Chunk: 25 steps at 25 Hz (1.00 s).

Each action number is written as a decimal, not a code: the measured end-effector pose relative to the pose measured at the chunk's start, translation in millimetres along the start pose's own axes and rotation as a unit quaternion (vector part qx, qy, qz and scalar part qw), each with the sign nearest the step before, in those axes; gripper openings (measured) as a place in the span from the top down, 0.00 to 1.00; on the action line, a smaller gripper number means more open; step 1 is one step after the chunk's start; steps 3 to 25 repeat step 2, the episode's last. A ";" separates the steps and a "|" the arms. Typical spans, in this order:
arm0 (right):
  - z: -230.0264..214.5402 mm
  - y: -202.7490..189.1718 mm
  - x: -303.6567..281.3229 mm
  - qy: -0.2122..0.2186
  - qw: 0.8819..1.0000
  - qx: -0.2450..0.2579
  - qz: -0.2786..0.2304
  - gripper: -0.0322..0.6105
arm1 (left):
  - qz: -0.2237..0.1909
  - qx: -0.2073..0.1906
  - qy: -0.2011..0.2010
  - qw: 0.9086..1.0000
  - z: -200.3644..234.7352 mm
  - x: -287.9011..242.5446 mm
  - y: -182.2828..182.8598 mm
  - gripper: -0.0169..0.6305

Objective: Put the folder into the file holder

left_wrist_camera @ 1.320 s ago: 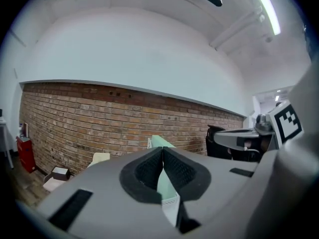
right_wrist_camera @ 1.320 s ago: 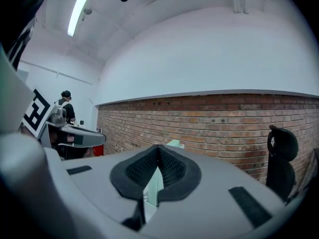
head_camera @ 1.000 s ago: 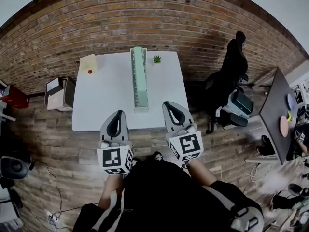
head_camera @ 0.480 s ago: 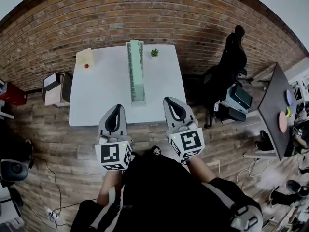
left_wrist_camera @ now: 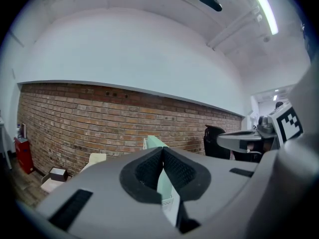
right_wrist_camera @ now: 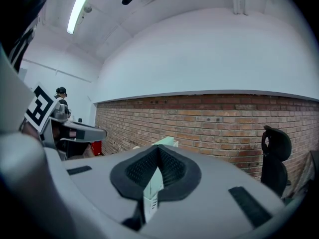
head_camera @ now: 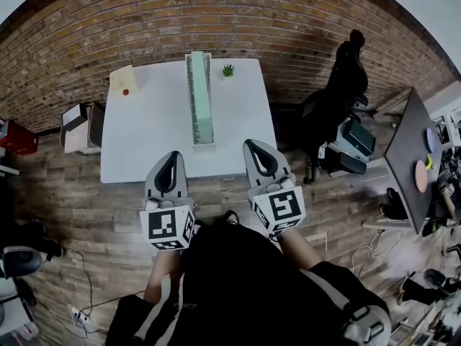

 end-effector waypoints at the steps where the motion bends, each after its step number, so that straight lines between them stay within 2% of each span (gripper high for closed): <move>1: 0.0 -0.1 0.0 0.000 1.000 0.000 0.000 0.94 | 0.000 0.000 0.000 1.000 -0.1 -0.3 -0.3 0.94; 25: 0.0 -0.3 0.1 0.000 1.000 -0.001 -0.001 0.94 | -0.001 0.000 0.000 1.000 -0.3 -0.6 -0.7 0.94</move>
Point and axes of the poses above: the fingertips, and each gripper's own axes: x backward along the fingers, z to its left, y out of its top, the point moved 4 cm from there along x, backward along the fingers, and after that the axes turned 9 degrees about -x, right-handed, at the moved point
